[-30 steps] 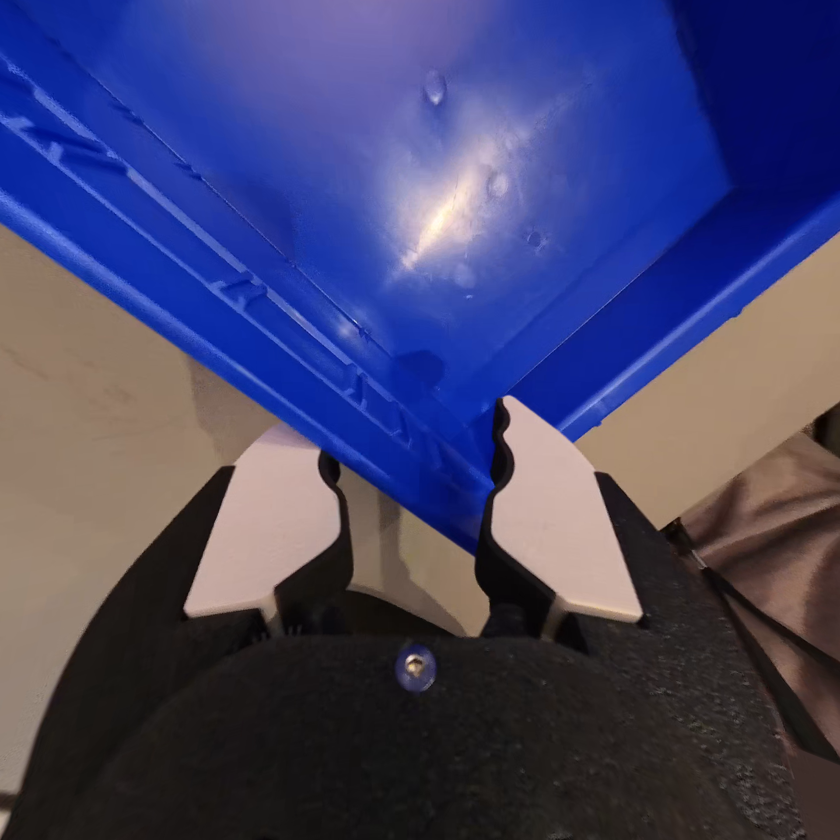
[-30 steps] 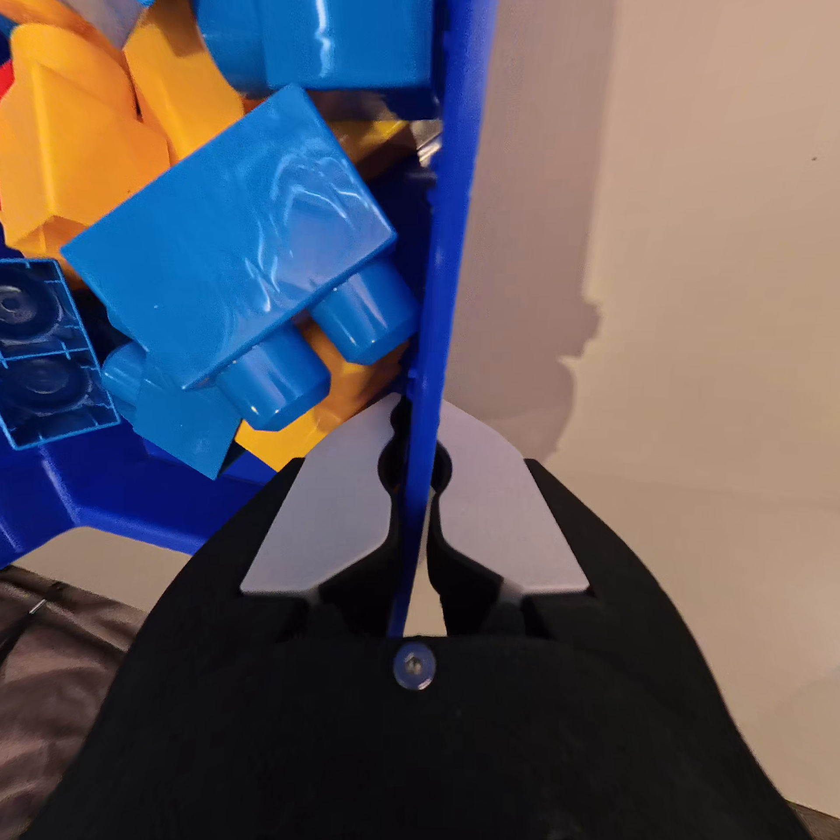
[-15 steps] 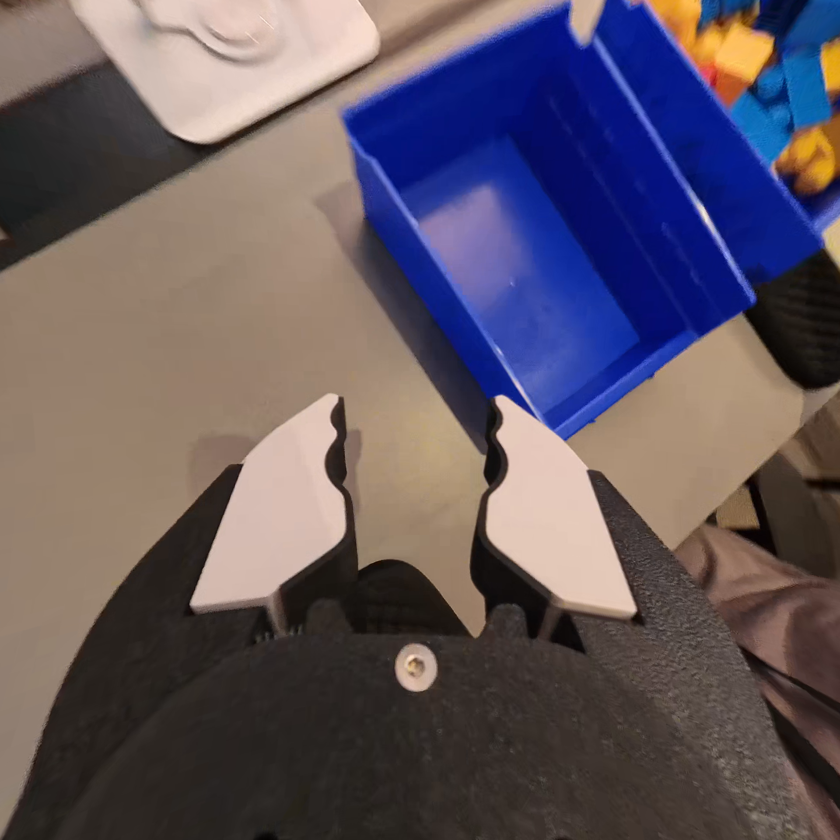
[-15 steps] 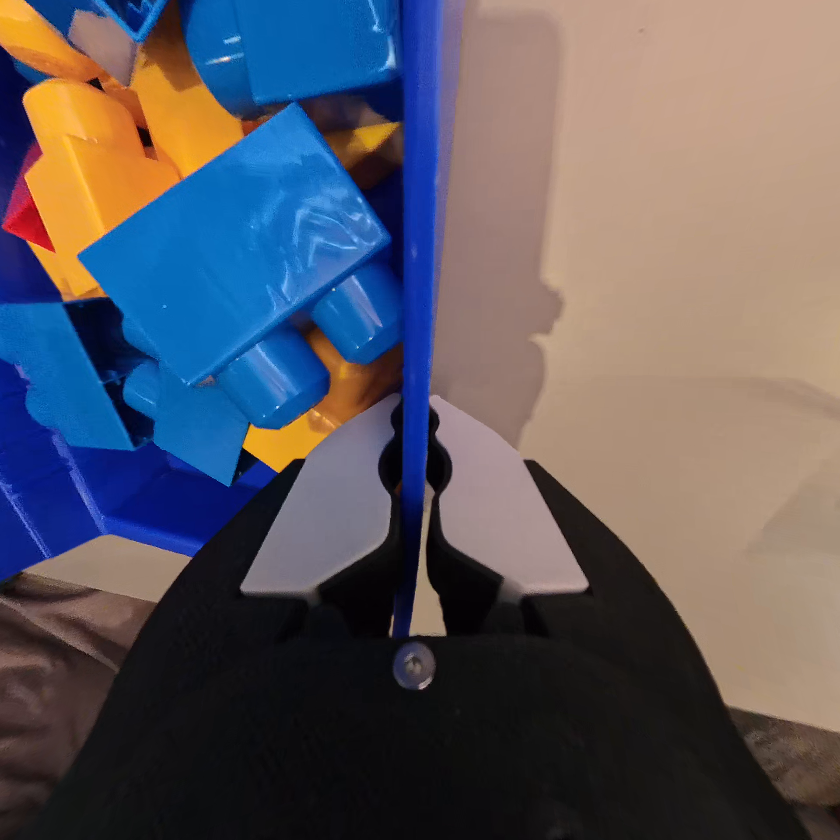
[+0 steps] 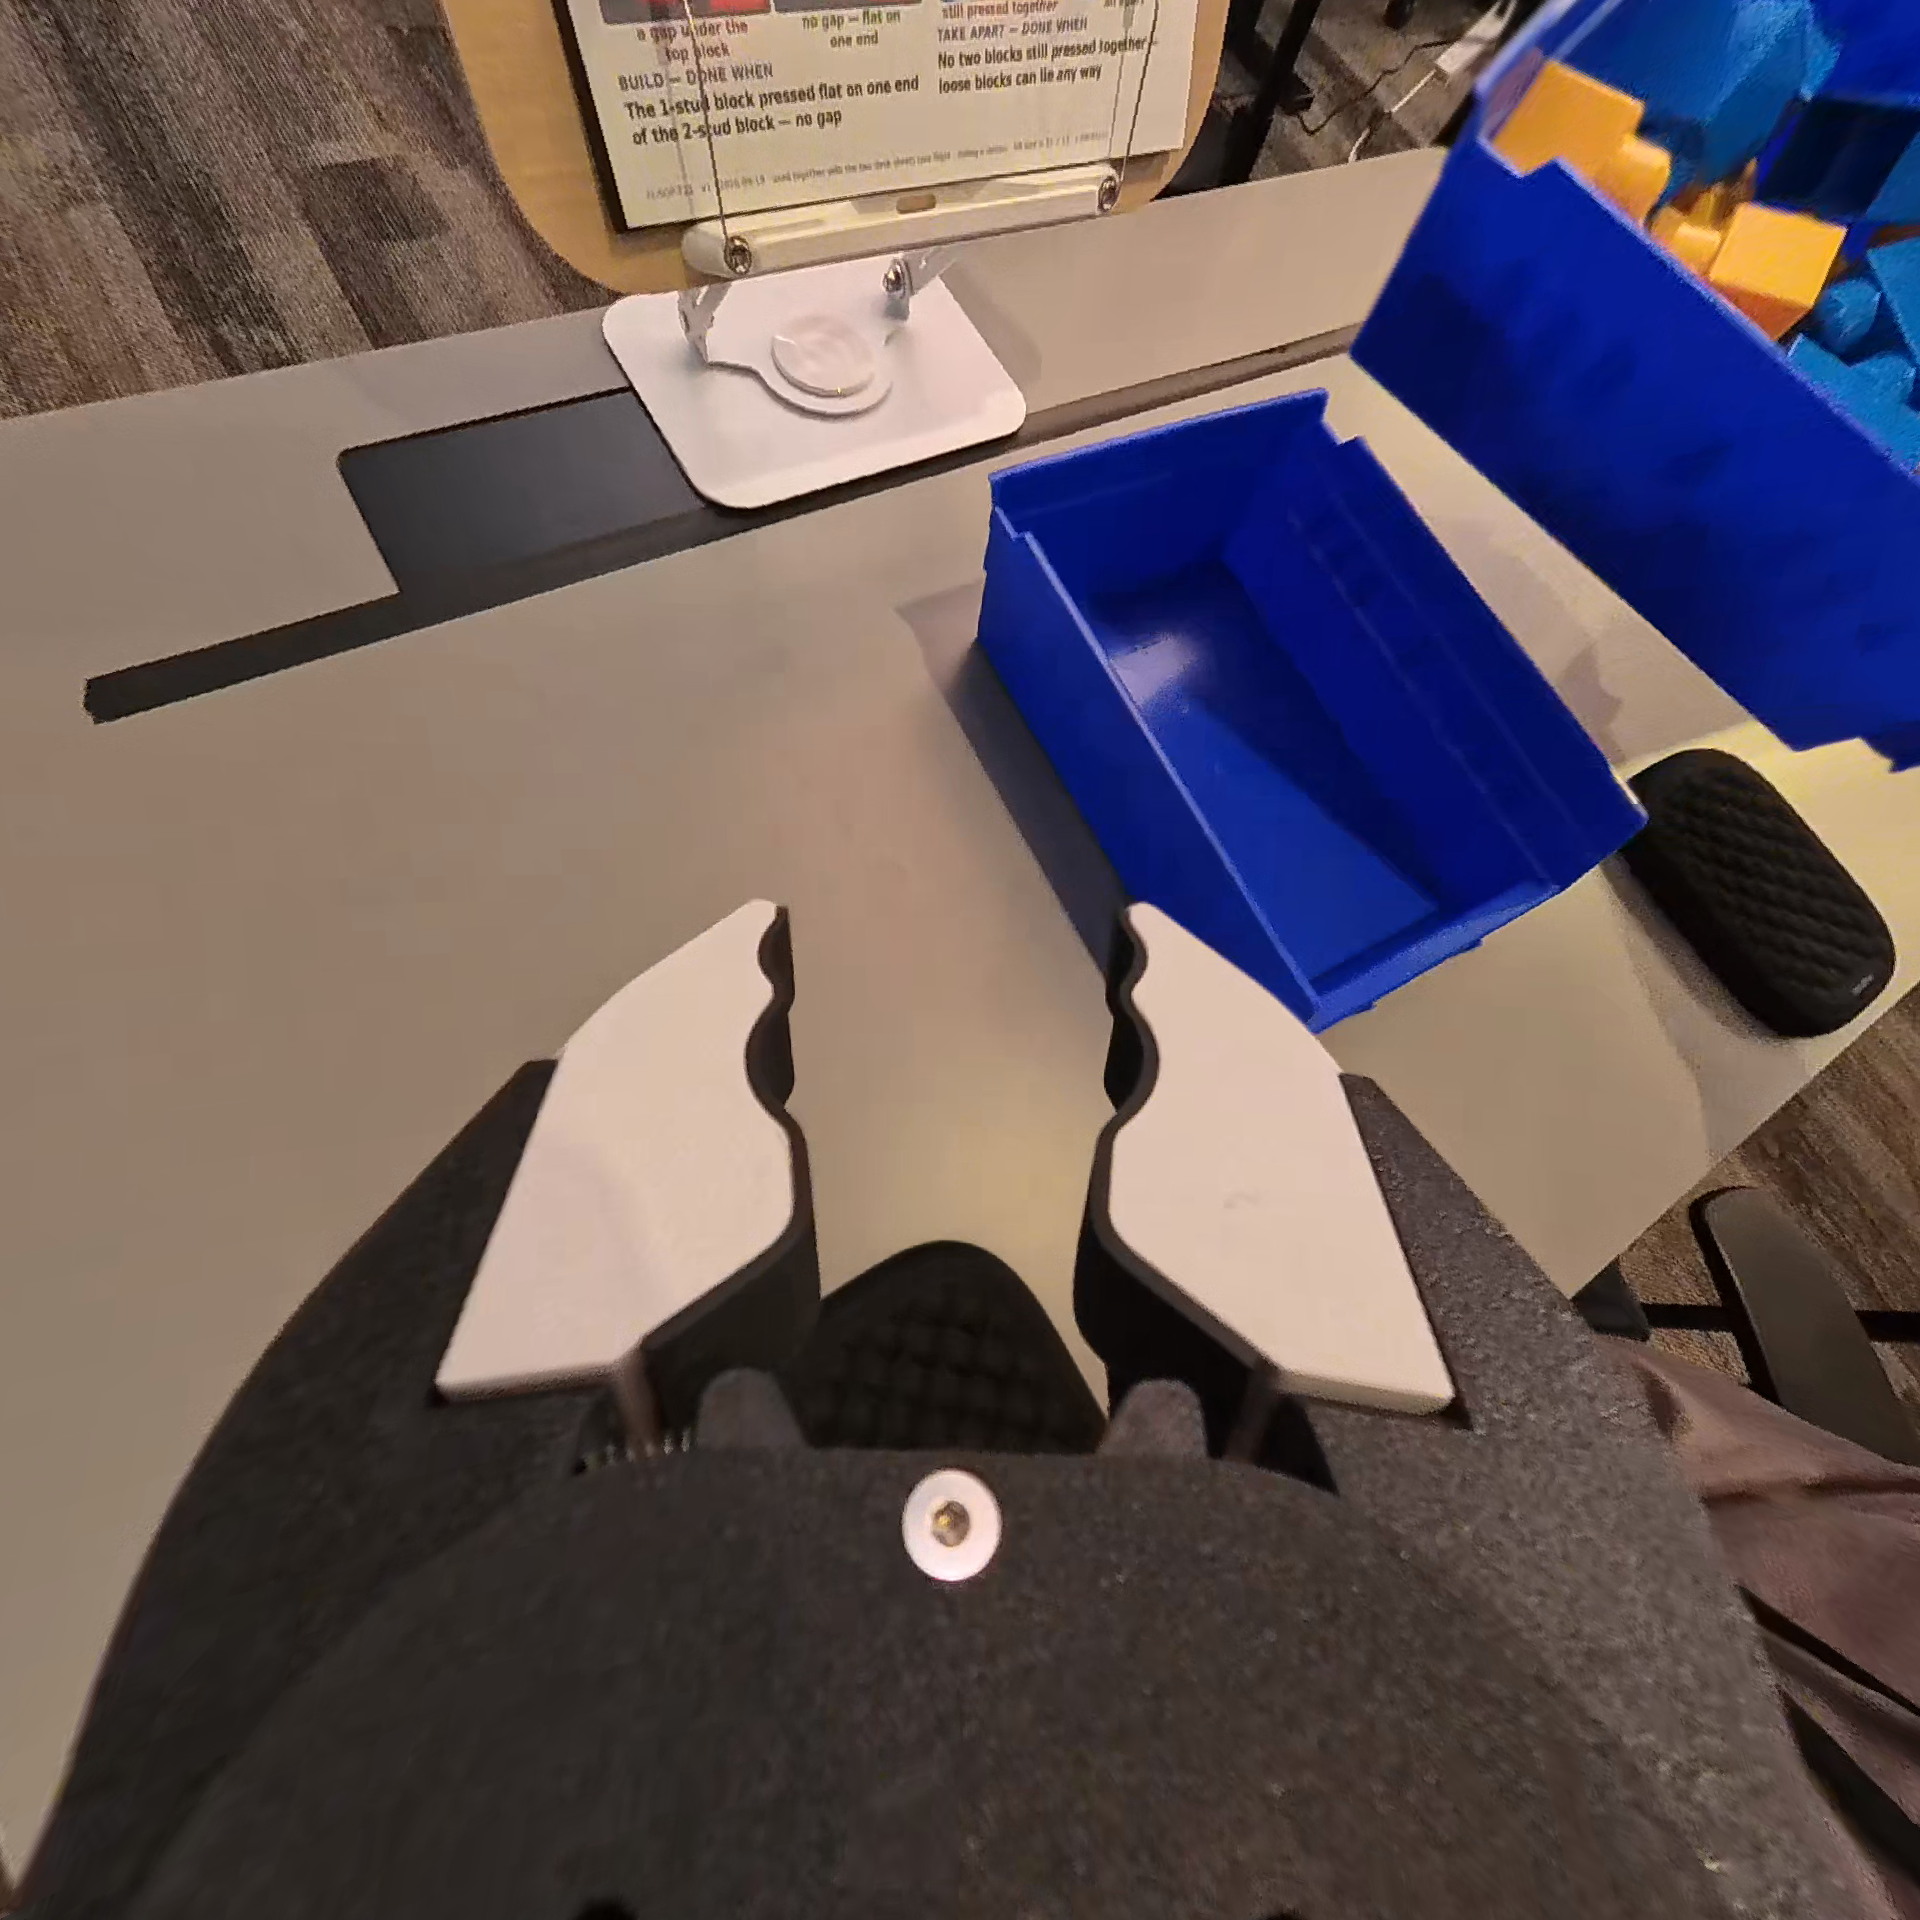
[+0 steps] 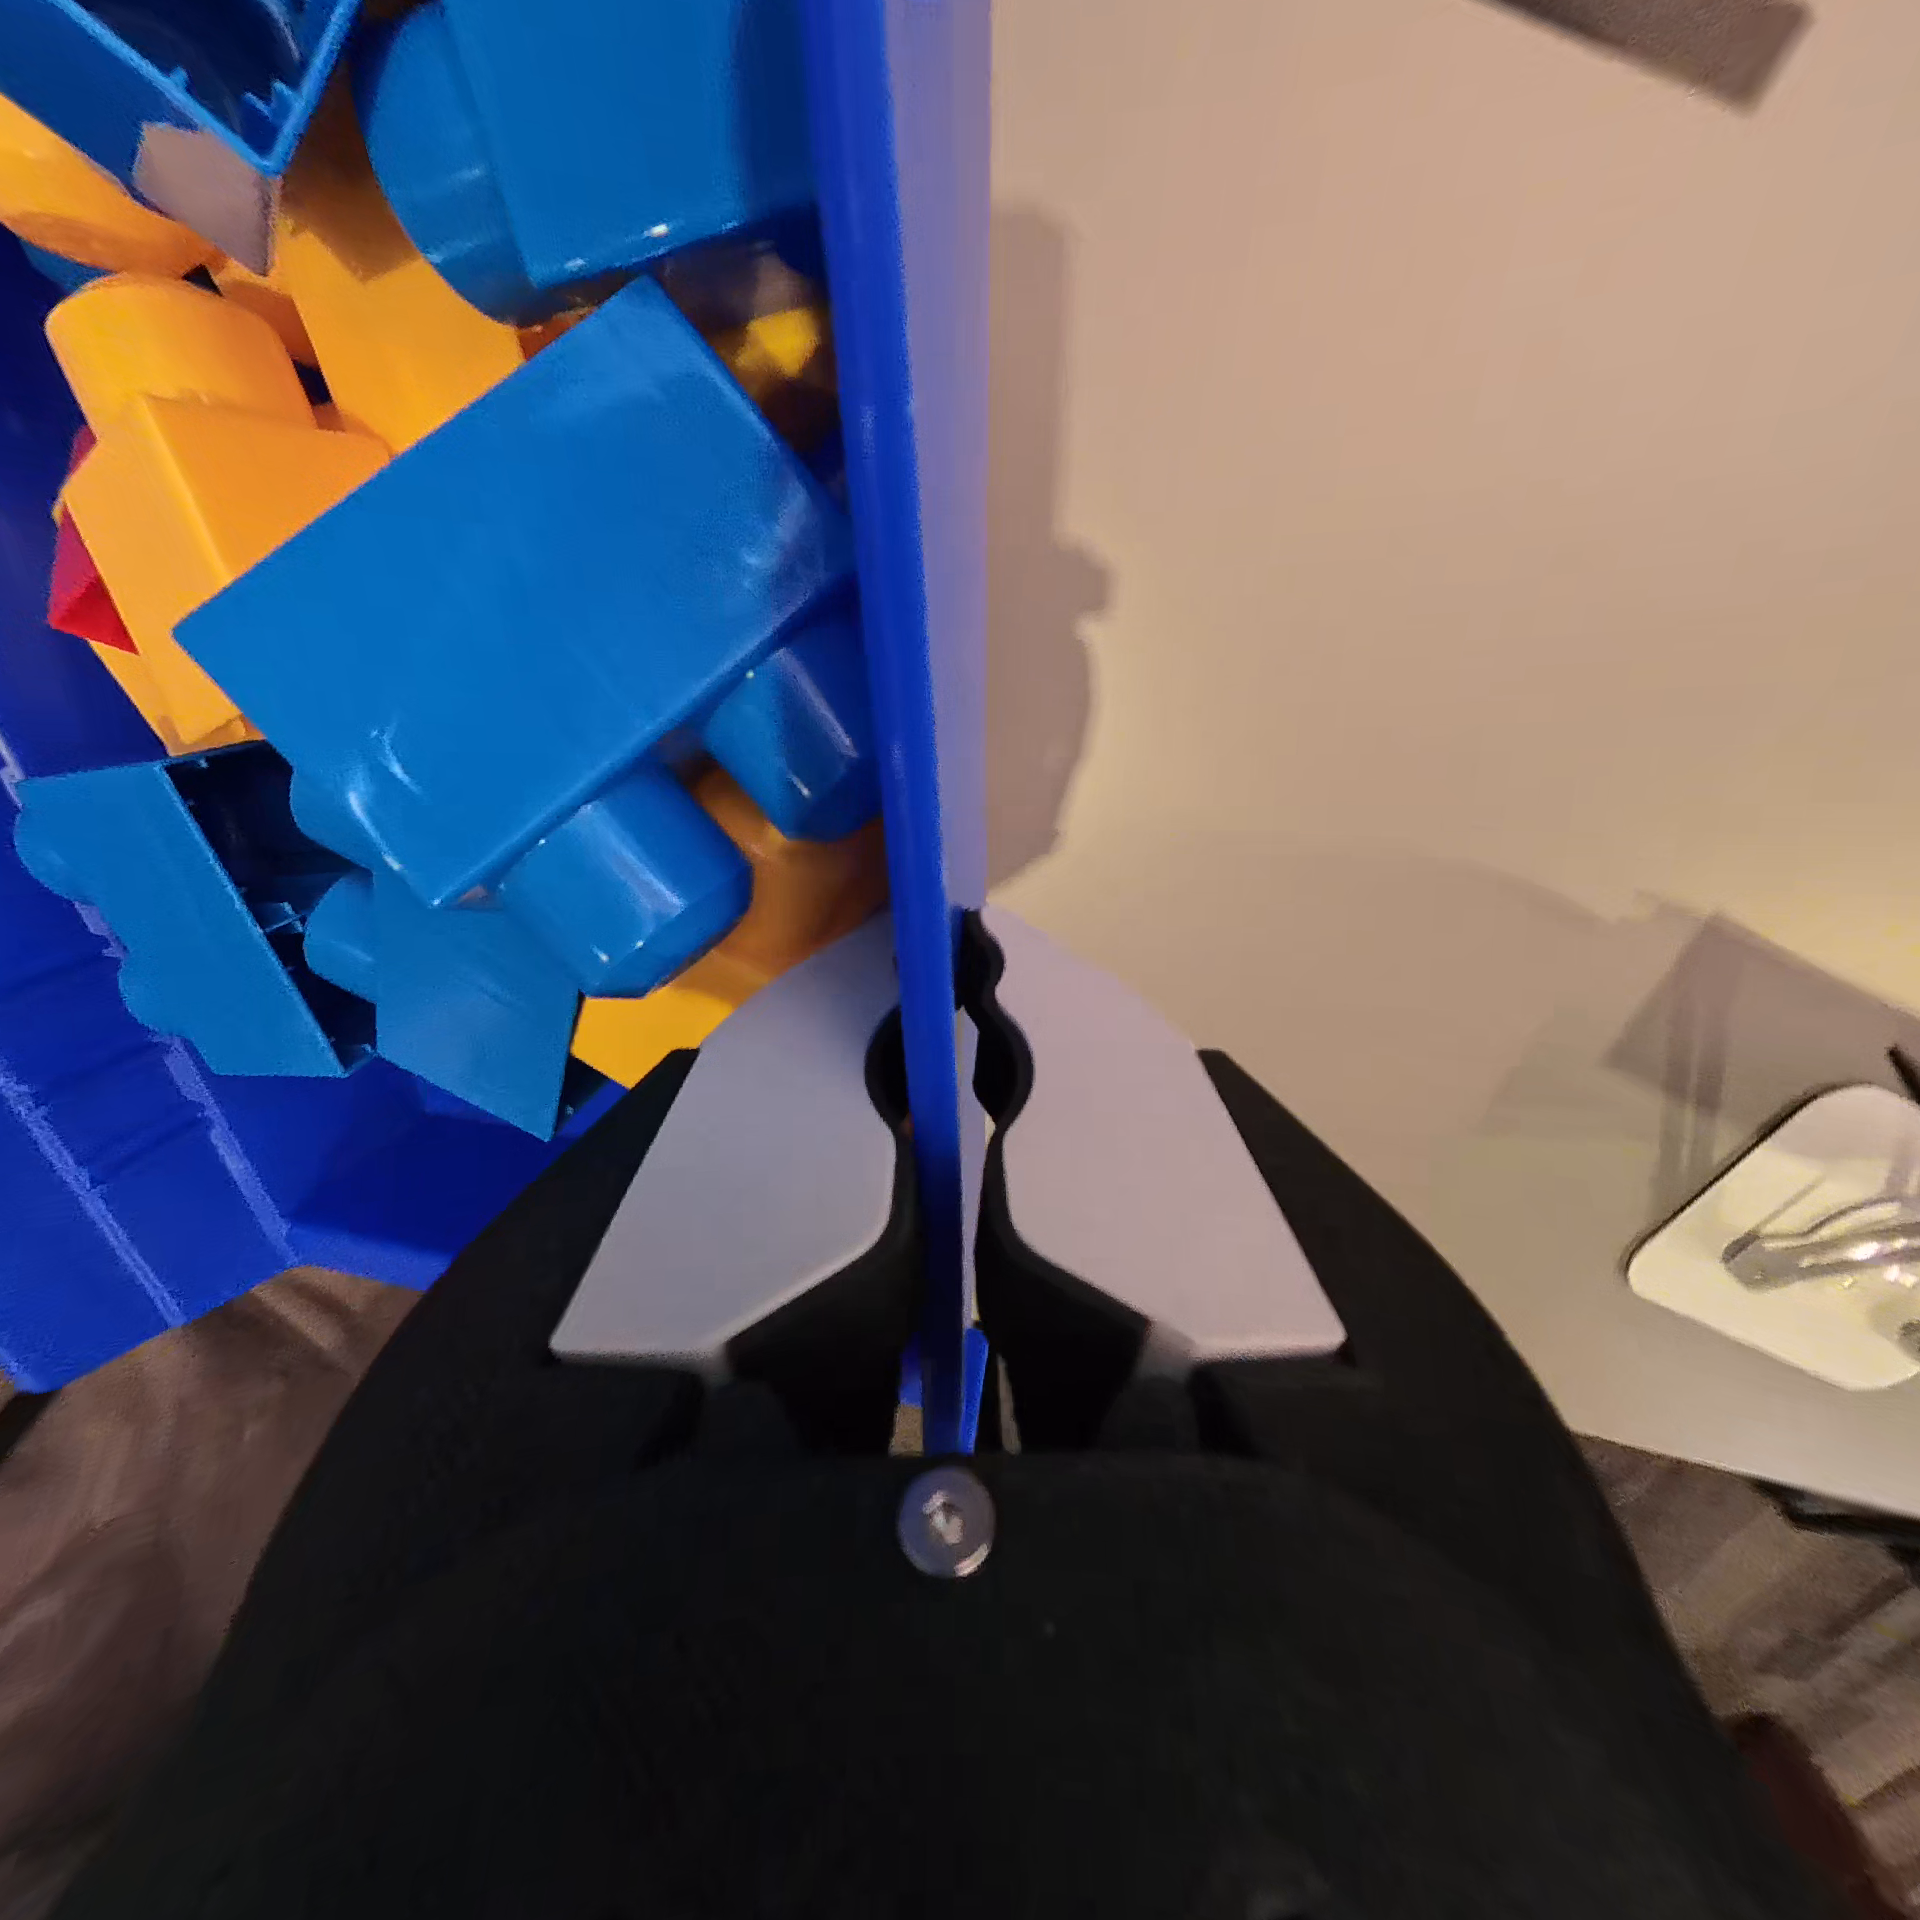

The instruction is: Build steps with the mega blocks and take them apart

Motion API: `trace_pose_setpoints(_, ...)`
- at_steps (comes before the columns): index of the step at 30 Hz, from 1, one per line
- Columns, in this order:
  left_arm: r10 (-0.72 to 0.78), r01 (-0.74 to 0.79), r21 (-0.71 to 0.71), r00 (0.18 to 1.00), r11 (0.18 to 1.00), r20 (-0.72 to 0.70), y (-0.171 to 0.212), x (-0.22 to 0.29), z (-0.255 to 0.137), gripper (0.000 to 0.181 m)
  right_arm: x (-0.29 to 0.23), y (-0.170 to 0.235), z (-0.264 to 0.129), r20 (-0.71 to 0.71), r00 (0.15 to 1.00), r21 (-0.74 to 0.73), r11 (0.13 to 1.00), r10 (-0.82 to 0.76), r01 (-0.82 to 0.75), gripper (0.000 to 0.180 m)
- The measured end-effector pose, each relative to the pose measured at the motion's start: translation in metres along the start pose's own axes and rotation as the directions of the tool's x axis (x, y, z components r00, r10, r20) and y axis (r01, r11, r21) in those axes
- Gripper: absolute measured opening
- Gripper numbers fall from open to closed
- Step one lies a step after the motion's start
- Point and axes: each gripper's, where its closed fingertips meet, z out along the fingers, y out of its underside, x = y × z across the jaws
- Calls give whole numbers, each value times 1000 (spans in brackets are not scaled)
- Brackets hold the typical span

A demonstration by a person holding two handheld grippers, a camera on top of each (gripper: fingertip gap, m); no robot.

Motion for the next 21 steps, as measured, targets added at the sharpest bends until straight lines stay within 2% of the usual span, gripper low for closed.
trace_pose_setpoints(3, 3, -3, 13, 1000, 1000, 22, 2, -4, -8, 59, -66, -36, -7, 54, 992, -1, 994, -113, 113, 5)
trace_pose_setpoints(7, -30, 27, 92, 999, 995, 34, -3, -12, -24, 60, -176, -89, 6, 150, 942, 20, 954, -299, 300, 6)
trace_pose_setpoints(10, -93, 84, 148, 994, 985, 52, -2, -20, -40, 75, -261, -122, 26, 224, 881, 42, 907, -417, 419, 5)
trace_pose_setpoints(12, -92, 75, 191, 992, 979, 82, -1, -23, -54, 79, -313, -140, 40, 263, 833, 55, 869, -487, 491, 6)
trace_pose_setpoints(16, -105, 62, 297, 986, 953, 129, -2, -30, -81, 78, -402, -167, 72, 314, 762, 51, 811, -567, 583, 6)
trace_pose_setpoints(21, -123, 85, 281, 985, 956, 121, 9, -41, -84, 82, -482, -191, 127, 341, 731, 56, 789, -591, 612, 6)
